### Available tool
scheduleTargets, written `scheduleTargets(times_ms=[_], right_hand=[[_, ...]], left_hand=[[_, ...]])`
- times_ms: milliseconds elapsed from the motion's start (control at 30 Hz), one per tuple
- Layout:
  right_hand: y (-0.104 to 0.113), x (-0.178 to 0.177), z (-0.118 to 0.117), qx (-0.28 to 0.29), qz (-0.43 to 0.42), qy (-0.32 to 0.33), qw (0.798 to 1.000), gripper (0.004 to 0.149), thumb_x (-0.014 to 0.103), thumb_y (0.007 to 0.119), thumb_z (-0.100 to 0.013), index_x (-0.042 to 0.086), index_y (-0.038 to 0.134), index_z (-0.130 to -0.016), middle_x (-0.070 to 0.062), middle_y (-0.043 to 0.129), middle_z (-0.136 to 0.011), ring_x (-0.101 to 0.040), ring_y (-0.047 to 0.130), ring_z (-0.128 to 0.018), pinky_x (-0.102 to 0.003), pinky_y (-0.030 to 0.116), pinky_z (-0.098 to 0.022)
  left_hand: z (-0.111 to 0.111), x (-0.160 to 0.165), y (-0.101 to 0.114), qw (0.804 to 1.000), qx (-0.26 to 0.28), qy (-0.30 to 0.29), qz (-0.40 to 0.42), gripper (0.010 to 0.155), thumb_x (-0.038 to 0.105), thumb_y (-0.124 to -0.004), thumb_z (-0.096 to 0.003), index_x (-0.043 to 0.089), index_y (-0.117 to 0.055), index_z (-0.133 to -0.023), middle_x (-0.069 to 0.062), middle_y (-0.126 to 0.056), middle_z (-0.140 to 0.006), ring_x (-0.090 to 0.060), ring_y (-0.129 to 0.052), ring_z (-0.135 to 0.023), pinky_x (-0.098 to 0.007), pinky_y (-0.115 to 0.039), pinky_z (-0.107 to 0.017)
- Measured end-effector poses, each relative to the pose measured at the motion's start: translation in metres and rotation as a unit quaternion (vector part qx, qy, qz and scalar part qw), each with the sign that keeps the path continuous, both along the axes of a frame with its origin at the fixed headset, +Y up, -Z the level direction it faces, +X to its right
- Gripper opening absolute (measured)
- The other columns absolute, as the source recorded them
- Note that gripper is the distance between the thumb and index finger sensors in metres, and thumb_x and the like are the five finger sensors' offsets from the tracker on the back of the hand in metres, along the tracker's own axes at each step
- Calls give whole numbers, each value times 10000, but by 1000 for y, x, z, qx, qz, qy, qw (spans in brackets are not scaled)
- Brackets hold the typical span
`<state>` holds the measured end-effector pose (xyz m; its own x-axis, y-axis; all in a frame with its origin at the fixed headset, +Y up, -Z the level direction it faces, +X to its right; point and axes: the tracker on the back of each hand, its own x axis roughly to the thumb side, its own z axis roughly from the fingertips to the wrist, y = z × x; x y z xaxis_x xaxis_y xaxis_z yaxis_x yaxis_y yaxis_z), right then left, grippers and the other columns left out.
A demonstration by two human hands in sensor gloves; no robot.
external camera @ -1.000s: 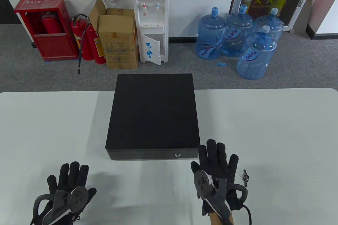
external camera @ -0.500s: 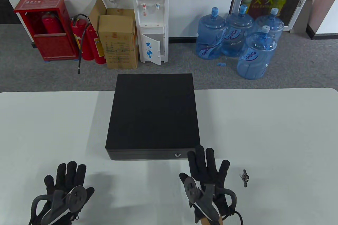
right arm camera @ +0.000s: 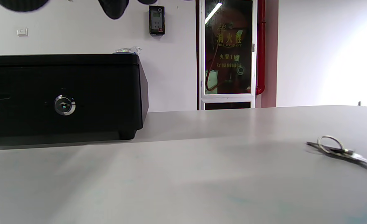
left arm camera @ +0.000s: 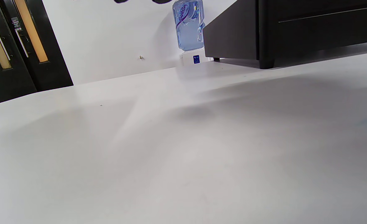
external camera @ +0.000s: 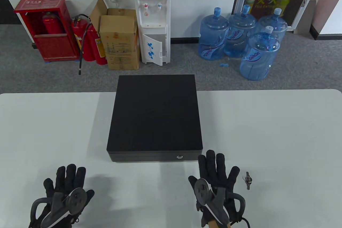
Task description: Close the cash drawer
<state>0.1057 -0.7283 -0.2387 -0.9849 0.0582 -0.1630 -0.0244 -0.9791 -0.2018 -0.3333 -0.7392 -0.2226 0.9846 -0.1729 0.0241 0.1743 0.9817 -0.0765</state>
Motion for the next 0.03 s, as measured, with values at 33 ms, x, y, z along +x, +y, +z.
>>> scheduleTargets(times_ms=[33], right_hand=[[0, 0, 0, -1, 0, 0, 1000, 778, 720, 476, -364, 469, 296, -1079, 175, 184, -1196, -120, 199, -1136, -586, 233, -765]], left_hand=[[0, 0, 0, 1000, 0, 0, 0, 843, 691, -462, -510, 274, -151, -1174, -145, -212, -1288, -472, -245, -1191, -755, -305, -751]])
